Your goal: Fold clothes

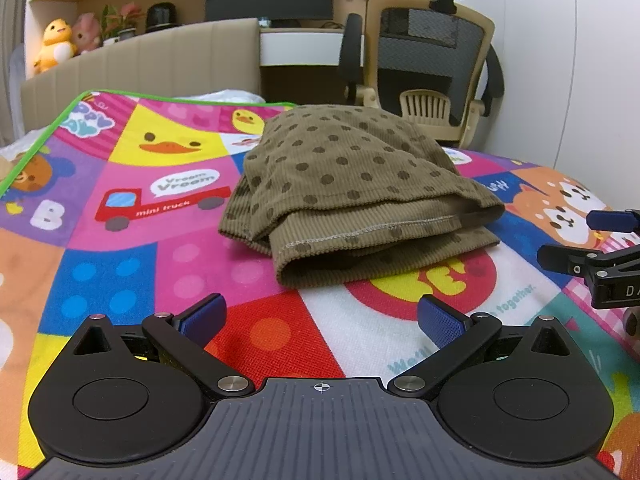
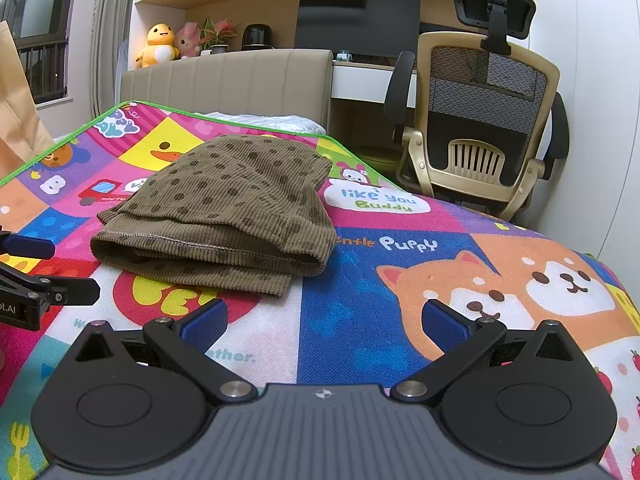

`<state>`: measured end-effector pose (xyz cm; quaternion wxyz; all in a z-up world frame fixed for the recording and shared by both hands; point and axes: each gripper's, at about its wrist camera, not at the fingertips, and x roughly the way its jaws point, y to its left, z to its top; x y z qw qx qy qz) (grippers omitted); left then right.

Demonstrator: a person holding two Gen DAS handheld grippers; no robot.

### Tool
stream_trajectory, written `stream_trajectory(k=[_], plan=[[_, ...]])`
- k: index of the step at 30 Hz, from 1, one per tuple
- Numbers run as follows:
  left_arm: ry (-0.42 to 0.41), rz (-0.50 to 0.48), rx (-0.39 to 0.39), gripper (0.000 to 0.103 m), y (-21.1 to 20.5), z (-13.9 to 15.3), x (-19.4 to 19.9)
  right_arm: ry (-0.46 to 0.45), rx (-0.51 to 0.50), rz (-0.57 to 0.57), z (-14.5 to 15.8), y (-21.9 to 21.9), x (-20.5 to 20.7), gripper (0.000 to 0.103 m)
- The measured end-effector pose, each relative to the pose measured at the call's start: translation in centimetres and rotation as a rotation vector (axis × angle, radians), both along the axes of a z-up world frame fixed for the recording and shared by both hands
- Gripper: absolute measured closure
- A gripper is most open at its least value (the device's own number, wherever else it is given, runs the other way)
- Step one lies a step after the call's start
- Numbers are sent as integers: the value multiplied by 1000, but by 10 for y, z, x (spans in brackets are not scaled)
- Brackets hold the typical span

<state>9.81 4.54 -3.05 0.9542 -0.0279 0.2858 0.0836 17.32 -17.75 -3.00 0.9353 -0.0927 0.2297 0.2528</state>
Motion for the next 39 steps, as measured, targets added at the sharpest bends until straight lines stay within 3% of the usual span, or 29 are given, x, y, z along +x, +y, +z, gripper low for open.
stream_trajectory(k=[39], plan=[[-7, 11, -6, 0, 2, 1, -1, 7, 17, -2, 0, -3, 1, 0]])
